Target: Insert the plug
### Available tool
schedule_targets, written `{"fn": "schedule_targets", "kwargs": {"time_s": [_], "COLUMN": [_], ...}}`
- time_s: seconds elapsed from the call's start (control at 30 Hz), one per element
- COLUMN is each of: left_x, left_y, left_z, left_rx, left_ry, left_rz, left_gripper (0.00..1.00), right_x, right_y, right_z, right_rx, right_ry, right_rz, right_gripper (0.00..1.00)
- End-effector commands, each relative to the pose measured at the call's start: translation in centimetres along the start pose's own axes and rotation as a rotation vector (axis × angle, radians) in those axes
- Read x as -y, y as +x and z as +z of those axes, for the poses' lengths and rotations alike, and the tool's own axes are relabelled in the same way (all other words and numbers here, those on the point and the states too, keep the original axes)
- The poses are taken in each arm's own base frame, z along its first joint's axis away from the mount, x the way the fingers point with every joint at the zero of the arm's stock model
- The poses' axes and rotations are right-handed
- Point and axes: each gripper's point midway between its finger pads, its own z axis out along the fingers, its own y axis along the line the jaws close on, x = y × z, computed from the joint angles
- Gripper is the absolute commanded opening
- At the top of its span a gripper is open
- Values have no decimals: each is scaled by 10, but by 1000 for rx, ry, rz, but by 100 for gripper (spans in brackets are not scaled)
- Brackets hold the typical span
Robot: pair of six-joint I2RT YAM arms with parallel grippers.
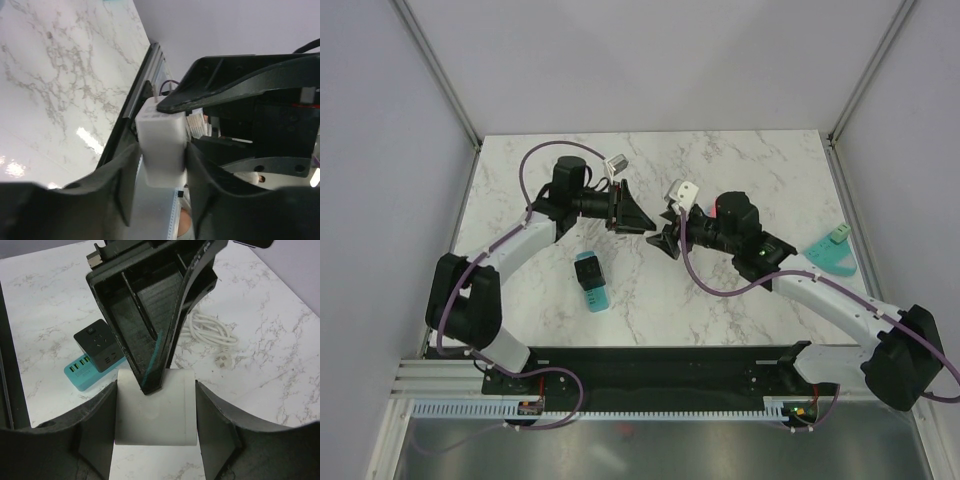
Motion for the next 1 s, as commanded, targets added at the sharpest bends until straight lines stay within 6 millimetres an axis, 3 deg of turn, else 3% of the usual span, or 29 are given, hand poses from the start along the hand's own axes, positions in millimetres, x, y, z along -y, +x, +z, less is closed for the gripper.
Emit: {"fn": "schedule_targets", "kwargs": {"time_s": [0.0, 0.07, 0.17, 0.33, 0.43, 0.47, 0.5, 0.53, 0.67, 0.77, 0.97], "left_x": [6, 6, 1, 1, 4, 3, 4, 3, 6, 4, 5], "left_y": [-3, -2, -1, 5, 6, 7, 7, 7, -1, -11, -30], "left_z": [6, 7, 10, 14, 15, 15, 15, 15, 17, 18, 21], "left_rx": [-18, -23, -36, -55, -68, -66, -59, -52, -4, 54, 138], "left_ry": [79, 99, 113, 135, 163, 167, 170, 169, 182, 170, 145], "left_rz": [-7, -44, -60, -66, -67, -79, -84, -128, -172, -240, -346], "left_gripper": [44, 39, 48, 45, 15, 2, 2, 2, 2, 2, 2], "right_x": [-6, -9, -12, -13, -12, -11, -4, -2, 9, 15, 33], "right_y": [-25, -21, -17, -14, -11, -10, -9, -9, -6, -4, -4], "right_z": [3, 2, 2, 1, 3, 4, 4, 3, -15, -36, -72], "right_rx": [93, 83, 76, 78, 65, 53, 39, 27, -48, -77, -149], "right_ry": [-24, -41, -49, -50, -53, -44, -7, 8, 101, 173, 346], "right_rz": [-46, -46, -41, -50, -40, -23, -12, -5, 23, 28, 5], "right_gripper": [0, 0, 0, 0, 0, 13, 24, 45, 75, 81, 80]}}
